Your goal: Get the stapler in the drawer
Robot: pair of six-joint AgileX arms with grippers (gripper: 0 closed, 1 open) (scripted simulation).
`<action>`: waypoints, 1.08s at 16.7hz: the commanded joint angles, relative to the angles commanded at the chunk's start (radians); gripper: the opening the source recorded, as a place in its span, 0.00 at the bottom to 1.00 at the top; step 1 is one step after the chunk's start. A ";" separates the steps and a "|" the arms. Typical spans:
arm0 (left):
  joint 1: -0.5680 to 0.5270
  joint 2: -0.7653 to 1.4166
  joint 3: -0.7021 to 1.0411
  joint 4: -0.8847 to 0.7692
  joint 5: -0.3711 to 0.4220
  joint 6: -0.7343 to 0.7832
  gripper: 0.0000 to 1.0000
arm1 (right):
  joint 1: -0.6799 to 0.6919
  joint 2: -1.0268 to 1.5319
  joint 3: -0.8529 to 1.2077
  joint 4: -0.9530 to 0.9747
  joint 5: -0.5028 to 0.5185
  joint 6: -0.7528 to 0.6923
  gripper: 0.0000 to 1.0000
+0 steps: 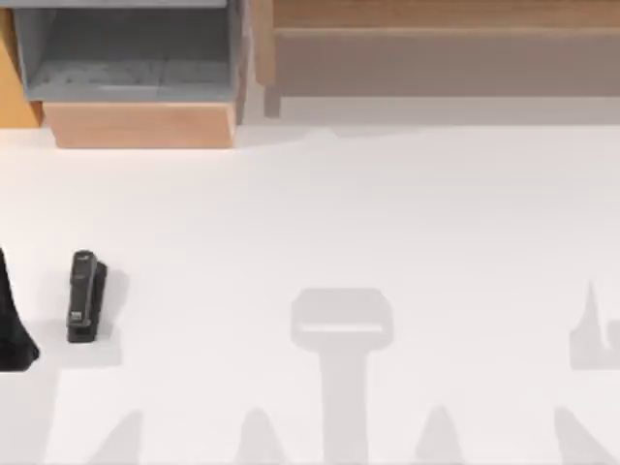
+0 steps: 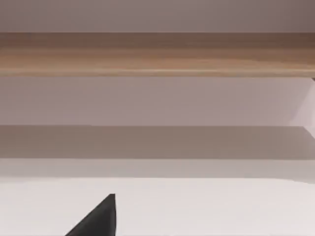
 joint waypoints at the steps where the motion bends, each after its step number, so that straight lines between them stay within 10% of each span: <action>1: 0.000 0.000 0.000 0.000 0.000 0.000 1.00 | 0.000 0.000 0.000 0.000 0.000 0.000 1.00; 8: 0.027 0.199 0.085 0.093 0.051 0.125 1.00 | 0.000 0.000 0.000 0.000 0.000 0.000 1.00; 18: 0.184 1.020 0.486 0.523 0.219 0.699 1.00 | 0.000 0.000 0.000 0.000 0.000 0.000 1.00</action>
